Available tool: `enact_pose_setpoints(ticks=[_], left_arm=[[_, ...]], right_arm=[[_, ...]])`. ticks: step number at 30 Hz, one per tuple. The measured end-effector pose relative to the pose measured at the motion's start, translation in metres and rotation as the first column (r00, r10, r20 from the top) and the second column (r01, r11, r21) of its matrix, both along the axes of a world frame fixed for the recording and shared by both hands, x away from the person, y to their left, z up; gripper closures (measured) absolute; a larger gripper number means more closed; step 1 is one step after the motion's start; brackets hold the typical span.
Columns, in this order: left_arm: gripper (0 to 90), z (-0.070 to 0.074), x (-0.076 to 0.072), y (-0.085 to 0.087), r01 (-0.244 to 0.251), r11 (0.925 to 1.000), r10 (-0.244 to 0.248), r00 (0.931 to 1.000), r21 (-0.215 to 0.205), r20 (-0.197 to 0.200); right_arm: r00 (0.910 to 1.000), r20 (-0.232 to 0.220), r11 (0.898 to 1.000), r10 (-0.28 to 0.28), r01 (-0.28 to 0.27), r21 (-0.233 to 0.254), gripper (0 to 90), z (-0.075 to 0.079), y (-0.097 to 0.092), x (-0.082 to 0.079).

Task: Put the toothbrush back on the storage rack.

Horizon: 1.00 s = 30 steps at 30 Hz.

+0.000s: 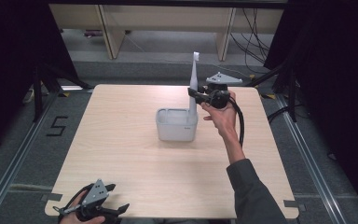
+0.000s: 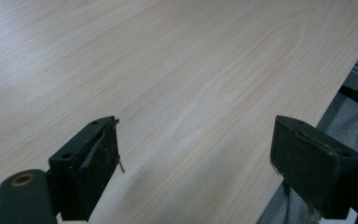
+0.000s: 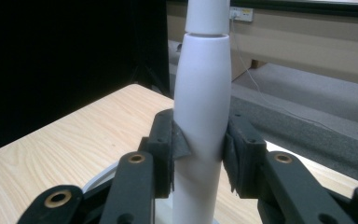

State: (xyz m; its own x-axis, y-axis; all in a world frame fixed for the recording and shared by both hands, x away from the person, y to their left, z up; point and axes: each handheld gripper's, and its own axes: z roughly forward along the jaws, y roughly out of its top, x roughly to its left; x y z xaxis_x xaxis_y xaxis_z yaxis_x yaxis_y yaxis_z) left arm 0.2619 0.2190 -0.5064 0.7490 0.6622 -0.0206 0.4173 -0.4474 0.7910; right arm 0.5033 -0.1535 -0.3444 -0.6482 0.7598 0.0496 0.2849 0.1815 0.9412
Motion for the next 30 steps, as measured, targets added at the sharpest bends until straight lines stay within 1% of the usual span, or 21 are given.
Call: enact_pose_setpoints(ticks=[2,3,4,5,6,7,11,13,15,16,17,18,19,20,21,23,24,25,26,27,30], left_arm=[[14.7,0.000,0.000,0.000,0.002,1.0000,-0.002,1.0000,0.002,-0.001],[14.7,0.000,0.000,0.000,0.002,1.0000,-0.002,1.0000,0.001,-0.001],[14.7,0.000,0.000,0.000,0.001,1.0000,-0.001,1.0000,0.001,0.000],[14.7,0.000,0.000,0.000,0.001,1.0000,-0.001,1.0000,0.001,0.000],[14.7,0.000,0.000,0.000,0.001,1.0000,-0.001,1.0000,0.001,0.000],[14.7,0.000,0.000,0.000,0.002,1.0000,-0.002,1.0000,0.002,0.000],[14.7,0.000,0.000,0.000,0.002,1.0000,-0.002,1.0000,0.000,-0.003],[14.7,0.000,0.000,0.000,0.000,1.0000,0.000,1.0000,-0.002,-0.004],[14.7,0.000,0.000,0.000,-0.002,1.0000,0.002,1.0000,-0.001,-0.005],[14.7,0.000,0.000,0.000,-0.002,1.0000,0.002,1.0000,-0.001,-0.005],[14.7,0.000,0.000,0.000,0.001,1.0000,-0.001,1.0000,0.001,-0.005],[14.7,0.000,0.000,0.000,0.001,1.0000,-0.001,1.0000,0.001,-0.005],[14.7,0.000,0.000,0.000,0.001,1.0000,-0.001,1.0000,0.001,-0.005],[14.7,0.000,0.000,0.000,0.000,1.0000,0.000,1.0000,0.000,-0.005],[14.7,0.000,0.000,0.000,0.000,1.0000,0.000,1.0000,0.000,-0.005],[14.7,0.000,0.000,0.000,0.000,1.0000,0.000,1.0000,-0.003,-0.004],[14.7,0.000,0.000,0.000,-0.001,1.0000,0.001,1.0000,-0.002,-0.004],[14.7,0.000,0.000,0.000,0.002,1.0000,-0.002,1.0000,0.000,-0.004],[14.7,0.000,0.000,0.000,0.002,1.0000,-0.002,1.0000,0.000,-0.004],[14.7,0.000,-0.001,0.000,0.001,1.0000,-0.001,1.0000,0.000,-0.008],[14.7,0.000,0.000,0.000,0.005,1.0000,-0.005,1.0000,0.002,-0.001]], right_arm=[[1.0000,0.001,1.000,-0.004,0.004,0.001,66.7,-0.001,0.001,0.001],[0.9998,0.019,1.000,-0.005,0.006,-0.011,66.7,-0.002,0.001,0.002],[0.9997,0.024,1.000,-0.009,0.009,-0.012,66.7,-0.003,0.001,0.003],[0.9998,-0.004,1.000,-0.022,0.022,0.008,66.7,-0.005,0.001,0.002],[0.9998,-0.004,1.000,-0.022,0.022,0.008,66.7,-0.005,0.001,0.002],[0.9999,0.010,1.000,-0.013,0.013,0.001,66.7,-0.006,0.001,0.003],[0.9998,0.000,1.000,-0.022,0.022,0.005,66.7,-0.013,-0.001,0.004],[0.9995,0.013,1.000,-0.030,0.030,-0.010,66.6,-0.018,-0.002,0.005],[0.9998,-0.007,1.000,-0.021,0.021,0.013,66.6,-0.022,-0.002,0.005],[0.9998,-0.007,1.000,-0.021,0.021,0.013,66.6,-0.022,-0.002,0.005],[0.9998,0.005,1.000,-0.021,0.021,0.010,66.6,-0.024,-0.001,0.006],[0.9997,-0.012,1.000,-0.020,0.020,0.003,66.7,-0.025,0.000,0.004],[0.9997,-0.012,1.000,-0.020,0.020,0.003,66.7,-0.025,0.000,0.004],[0.9998,0.006,1.000,-0.018,0.018,-0.001,66.6,-0.026,-0.001,0.006],[0.9997,-0.016,1.000,-0.018,0.019,0.014,66.7,-0.028,0.000,0.005],[0.9997,-0.017,1.000,-0.019,0.019,0.015,66.6,-0.030,-0.001,0.005],[0.9997,-0.002,1.000,-0.023,0.023,0.009,66.6,-0.031,-0.001,0.006],[0.9998,0.001,1.000,-0.021,0.021,0.011,66.6,-0.034,0.000,0.006],[0.9997,-0.011,1.000,-0.022,0.023,0.017,66.6,-0.035,0.001,0.005],[0.9997,-0.011,1.000,-0.022,0.023,0.017,66.6,-0.035,0.001,0.005],[0.9995,-0.026,1.000,-0.018,0.018,0.018,66.5,-0.040,0.001,0.005]])
